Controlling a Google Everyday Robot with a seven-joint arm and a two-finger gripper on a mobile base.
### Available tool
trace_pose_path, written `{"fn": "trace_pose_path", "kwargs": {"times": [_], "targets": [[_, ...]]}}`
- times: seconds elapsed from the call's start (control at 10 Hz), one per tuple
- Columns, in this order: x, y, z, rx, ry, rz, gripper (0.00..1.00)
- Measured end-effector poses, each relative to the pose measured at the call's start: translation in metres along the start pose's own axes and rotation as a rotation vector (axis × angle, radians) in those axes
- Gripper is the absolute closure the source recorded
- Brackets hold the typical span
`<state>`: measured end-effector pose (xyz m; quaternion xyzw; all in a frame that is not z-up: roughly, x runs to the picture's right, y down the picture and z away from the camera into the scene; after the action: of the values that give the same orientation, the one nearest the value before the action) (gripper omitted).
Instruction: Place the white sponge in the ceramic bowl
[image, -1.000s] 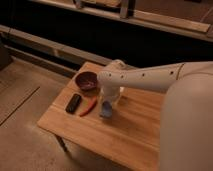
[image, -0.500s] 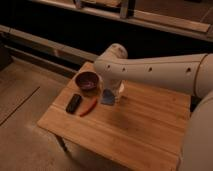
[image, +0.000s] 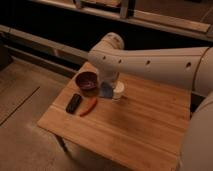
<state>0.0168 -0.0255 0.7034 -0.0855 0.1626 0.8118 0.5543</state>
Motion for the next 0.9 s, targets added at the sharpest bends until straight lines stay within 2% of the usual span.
{"fn": "trace_pose_path", "kwargs": {"times": [0.2,0.3,0.6,0.8,0.9], "targets": [[-0.009,0.003,0.006,0.001,0.002,0.015,1.00],[-0.033,0.011,0.015,-0.003,-0.007,0.043,1.00],[-0.080,0.039,0.034,-0.024,-0.030,0.052,1.00],[-0.104,0.059,0.043,-0.055,-0.027,0.058,1.00],[-0.110,0.074,0.049,-0.083,-0.009,0.061,1.00]]}}
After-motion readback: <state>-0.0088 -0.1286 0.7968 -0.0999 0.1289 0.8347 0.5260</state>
